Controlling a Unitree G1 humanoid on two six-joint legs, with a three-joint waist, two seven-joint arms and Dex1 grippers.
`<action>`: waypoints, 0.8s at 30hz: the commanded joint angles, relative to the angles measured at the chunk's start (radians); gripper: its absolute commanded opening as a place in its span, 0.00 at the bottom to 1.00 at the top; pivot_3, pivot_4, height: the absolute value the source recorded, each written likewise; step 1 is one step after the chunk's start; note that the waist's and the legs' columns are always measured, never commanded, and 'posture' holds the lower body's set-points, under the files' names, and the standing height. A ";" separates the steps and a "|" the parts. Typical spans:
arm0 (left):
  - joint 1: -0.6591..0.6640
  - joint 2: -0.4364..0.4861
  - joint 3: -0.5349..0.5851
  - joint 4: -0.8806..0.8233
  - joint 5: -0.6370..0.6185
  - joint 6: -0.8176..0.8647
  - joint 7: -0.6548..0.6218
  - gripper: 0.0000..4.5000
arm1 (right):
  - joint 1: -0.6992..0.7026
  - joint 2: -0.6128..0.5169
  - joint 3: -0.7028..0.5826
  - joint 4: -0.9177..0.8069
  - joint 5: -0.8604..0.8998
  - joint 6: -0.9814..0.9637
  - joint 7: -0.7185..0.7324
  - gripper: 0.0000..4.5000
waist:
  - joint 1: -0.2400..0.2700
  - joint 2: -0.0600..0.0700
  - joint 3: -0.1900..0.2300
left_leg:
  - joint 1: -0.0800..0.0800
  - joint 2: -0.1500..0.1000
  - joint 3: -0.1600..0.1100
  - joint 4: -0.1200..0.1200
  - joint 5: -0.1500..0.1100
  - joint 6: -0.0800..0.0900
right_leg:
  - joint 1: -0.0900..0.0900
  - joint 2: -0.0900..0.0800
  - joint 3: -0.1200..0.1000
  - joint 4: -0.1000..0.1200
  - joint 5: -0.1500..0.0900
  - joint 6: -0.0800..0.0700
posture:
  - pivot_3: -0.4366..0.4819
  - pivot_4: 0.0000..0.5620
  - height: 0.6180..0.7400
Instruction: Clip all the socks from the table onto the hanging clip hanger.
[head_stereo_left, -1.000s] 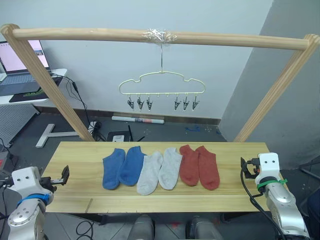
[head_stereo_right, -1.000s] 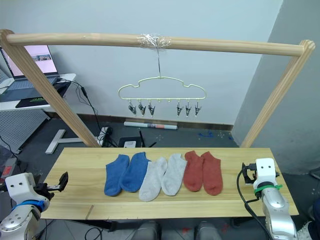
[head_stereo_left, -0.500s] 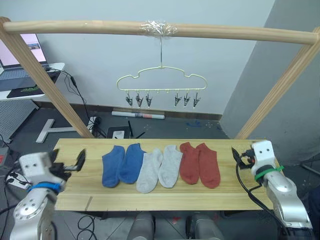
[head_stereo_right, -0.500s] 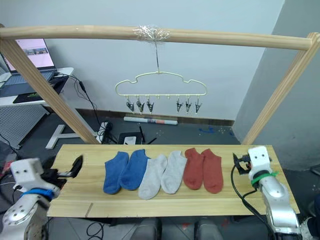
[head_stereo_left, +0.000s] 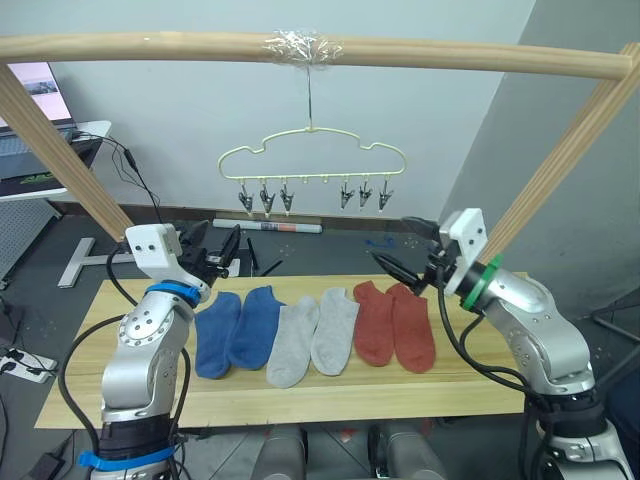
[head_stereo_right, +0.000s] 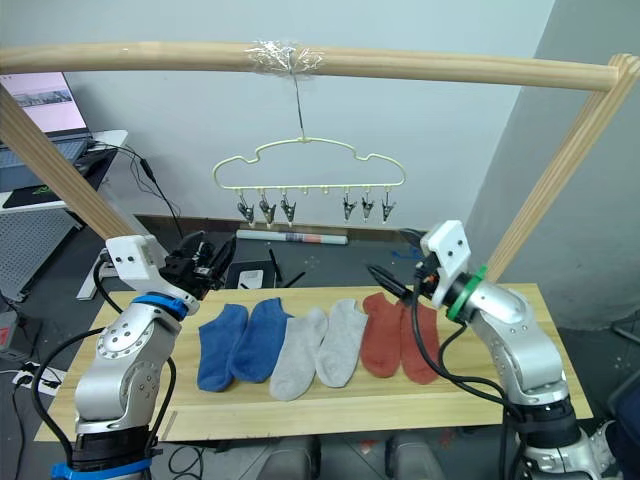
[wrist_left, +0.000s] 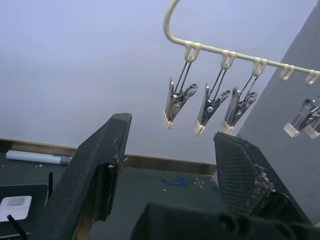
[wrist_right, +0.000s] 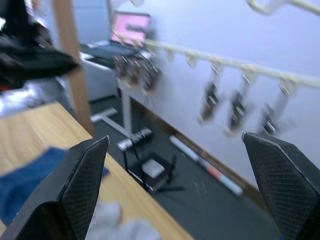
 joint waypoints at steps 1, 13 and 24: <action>-0.084 -0.030 -0.022 0.055 0.056 -0.055 0.042 0.66 | -0.060 0.040 0.052 -0.023 0.009 -0.003 0.003 1.00 | 0.000 -0.001 0.005 | 0.000 0.000 0.000 0.000 0.000 0.000 | 0.000 0.000 0.000 0.000 0.000 0.000 | 0.50 0.35 1.00; -0.284 -0.072 -0.031 0.283 0.109 -0.165 0.042 0.66 | -0.113 0.118 0.119 -0.050 0.025 0.022 -0.008 1.00 | -0.002 -0.004 0.039 | -0.001 0.000 -0.001 0.001 0.000 0.000 | -0.001 0.000 -0.001 0.002 0.000 0.000 | 0.48 0.43 1.00; -0.348 -0.085 -0.038 0.379 0.131 -0.226 0.034 0.66 | -0.149 0.132 0.106 -0.080 0.044 0.066 -0.016 1.00 | -0.008 -0.004 0.061 | -0.001 0.000 -0.001 0.000 0.000 0.000 | -0.002 0.000 -0.001 0.003 0.000 0.000 | 0.47 0.46 1.00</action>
